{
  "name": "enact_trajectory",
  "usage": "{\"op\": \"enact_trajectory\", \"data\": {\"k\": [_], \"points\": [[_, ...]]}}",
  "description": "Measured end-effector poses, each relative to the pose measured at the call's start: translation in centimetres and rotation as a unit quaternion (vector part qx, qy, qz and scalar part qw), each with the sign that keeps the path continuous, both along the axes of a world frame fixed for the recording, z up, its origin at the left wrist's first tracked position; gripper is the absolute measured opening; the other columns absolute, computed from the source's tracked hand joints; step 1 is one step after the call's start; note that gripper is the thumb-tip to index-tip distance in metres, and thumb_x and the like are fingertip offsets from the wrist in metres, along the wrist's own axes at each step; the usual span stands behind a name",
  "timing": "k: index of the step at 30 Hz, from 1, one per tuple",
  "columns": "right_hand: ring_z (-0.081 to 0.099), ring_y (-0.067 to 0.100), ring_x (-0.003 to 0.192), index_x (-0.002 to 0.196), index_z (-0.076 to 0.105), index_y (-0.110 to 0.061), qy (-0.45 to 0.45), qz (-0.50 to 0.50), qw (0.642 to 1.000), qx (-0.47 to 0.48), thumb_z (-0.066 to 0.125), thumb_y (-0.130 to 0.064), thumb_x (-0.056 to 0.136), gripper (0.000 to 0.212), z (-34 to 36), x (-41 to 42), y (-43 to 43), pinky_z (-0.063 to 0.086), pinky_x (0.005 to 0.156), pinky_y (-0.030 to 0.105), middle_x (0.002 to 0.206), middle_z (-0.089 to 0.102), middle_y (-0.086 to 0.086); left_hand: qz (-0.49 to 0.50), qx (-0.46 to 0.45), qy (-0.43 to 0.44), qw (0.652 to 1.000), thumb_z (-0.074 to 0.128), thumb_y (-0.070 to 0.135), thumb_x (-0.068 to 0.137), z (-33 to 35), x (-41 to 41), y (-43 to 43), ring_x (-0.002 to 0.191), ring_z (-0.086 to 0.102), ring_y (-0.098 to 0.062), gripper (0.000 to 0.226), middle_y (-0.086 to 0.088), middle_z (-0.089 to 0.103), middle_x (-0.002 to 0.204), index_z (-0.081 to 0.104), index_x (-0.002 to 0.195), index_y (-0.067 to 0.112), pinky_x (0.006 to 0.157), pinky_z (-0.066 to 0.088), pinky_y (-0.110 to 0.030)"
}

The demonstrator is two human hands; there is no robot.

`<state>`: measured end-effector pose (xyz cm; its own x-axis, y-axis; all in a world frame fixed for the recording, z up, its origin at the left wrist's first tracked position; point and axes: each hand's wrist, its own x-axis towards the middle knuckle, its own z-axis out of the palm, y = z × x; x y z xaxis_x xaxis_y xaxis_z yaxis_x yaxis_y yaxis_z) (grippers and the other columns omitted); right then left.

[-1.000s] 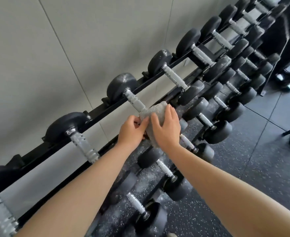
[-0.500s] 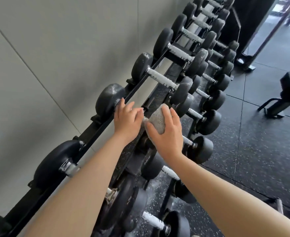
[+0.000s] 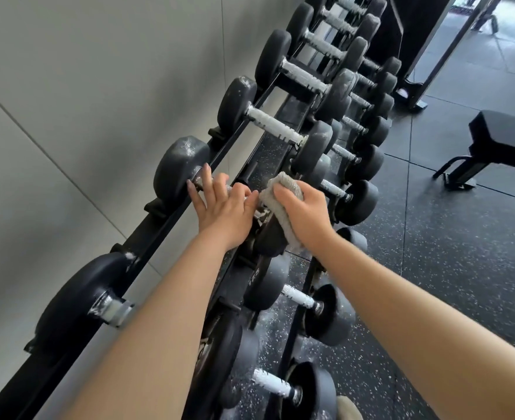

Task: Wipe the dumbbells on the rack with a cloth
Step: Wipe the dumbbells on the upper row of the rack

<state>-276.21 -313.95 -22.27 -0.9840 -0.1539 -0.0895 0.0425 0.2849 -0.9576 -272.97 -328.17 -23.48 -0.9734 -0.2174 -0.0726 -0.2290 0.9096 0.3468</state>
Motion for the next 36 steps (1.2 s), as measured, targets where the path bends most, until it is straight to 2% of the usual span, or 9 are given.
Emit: {"op": "enact_trajectory", "data": {"k": [4,8,13,15,18,23,28,33,36], "points": [[0.063,0.023,0.07,0.087,0.069,-0.013,-0.138,0.024,0.99,-0.004,0.067,-0.032,0.091,0.02,1.5,-2.0,0.4,0.055,0.065,0.033,0.077,0.066,0.008,-0.006,-0.001,-0.009,1.0,0.011,0.05,0.1,0.0,-0.1,-0.1,0.138,-0.036,-0.027,0.044,-0.006,0.0,0.153,0.042,0.122,0.028,0.101,-0.031,-0.049],[0.063,0.019,0.064,0.088,0.067,-0.017,-0.138,-0.009,0.989,-0.05,0.067,-0.027,0.09,0.01,1.3,-1.1,-0.2,0.053,0.057,0.028,0.073,0.065,0.004,-0.005,0.0,-0.029,1.0,0.01,0.052,0.1,0.1,-0.2,-0.1,0.136,-0.039,-0.027,0.044,-0.006,-0.004,0.154,0.039,0.124,0.028,0.102,-0.03,-0.051],[0.056,0.008,0.097,0.101,0.062,-0.035,0.035,-0.052,0.995,0.074,0.062,-0.033,0.087,0.015,0.3,2.5,-1.3,0.049,0.084,0.033,0.102,0.054,-0.023,0.002,-0.002,-0.05,0.999,0.007,0.056,0.099,0.1,-0.2,-0.2,0.134,-0.042,-0.025,0.049,-0.006,-0.009,0.155,0.036,0.129,0.03,0.106,-0.028,-0.054],[0.044,-0.002,0.102,0.118,0.061,-0.037,0.086,-0.065,0.988,0.106,0.063,-0.03,0.088,0.031,0.1,3.5,-1.4,0.039,0.081,0.027,0.1,0.042,-0.034,0.003,-0.003,-0.047,0.999,0.008,0.056,0.099,0.1,-0.2,-0.1,0.135,-0.042,-0.025,0.049,-0.006,-0.008,0.155,0.037,0.129,0.03,0.107,-0.027,-0.054],[0.048,-0.001,0.1,0.115,0.063,-0.037,0.097,-0.035,0.986,0.13,0.062,-0.033,0.088,0.028,0.2,2.8,-1.0,0.04,0.076,0.025,0.104,0.049,-0.031,0.0,-0.003,-0.043,0.999,0.009,0.056,0.099,0.1,-0.2,-0.1,0.136,-0.04,-0.025,0.049,-0.005,-0.006,0.155,0.038,0.128,0.03,0.106,-0.028,-0.054],[0.063,0.025,0.065,0.07,0.065,-0.024,-0.079,0.076,0.989,0.096,0.066,-0.031,0.083,0.015,2.0,-1.7,0.1,0.055,0.069,0.037,0.069,0.064,0.003,-0.011,-0.014,-0.049,0.999,0.01,0.055,0.099,0.3,-0.3,-0.2,0.136,-0.039,-0.027,0.047,-0.007,-0.005,0.154,0.038,0.127,0.029,0.104,-0.028,-0.054],[0.056,0.014,0.046,0.073,0.066,-0.015,-0.2,0.053,0.977,0.043,0.066,-0.025,0.088,0.018,2.8,-2.7,0.1,0.045,0.043,0.018,0.059,0.062,0.001,-0.007,-0.014,-0.061,0.998,0.013,0.051,0.1,0.6,-0.4,0.0,0.136,-0.04,-0.027,0.044,-0.006,-0.006,0.155,0.038,0.128,0.028,0.102,-0.03,-0.053],[0.066,0.02,0.077,0.088,0.063,-0.023,-0.114,-0.024,0.993,-0.021,0.064,-0.03,0.086,0.007,0.7,0.0,-0.4,0.057,0.073,0.033,0.082,0.066,0.001,-0.002,-0.001,-0.076,0.997,0.013,0.05,0.1,0.8,-0.2,-0.1,0.134,-0.042,-0.026,0.042,-0.005,-0.009,0.155,0.037,0.126,0.028,0.101,-0.032,-0.051],[0.057,0.006,0.107,0.117,0.059,-0.035,0.012,-0.057,0.998,0.024,0.065,-0.032,0.087,0.031,-0.2,3.1,-1.0,0.047,0.092,0.022,0.112,0.058,-0.015,0.006,-0.005,-0.075,0.997,0.011,0.045,0.101,0.9,-0.3,0.0,0.135,-0.042,-0.025,0.042,-0.005,-0.011,0.155,0.036,0.129,0.027,0.1,-0.033,-0.049]]}}
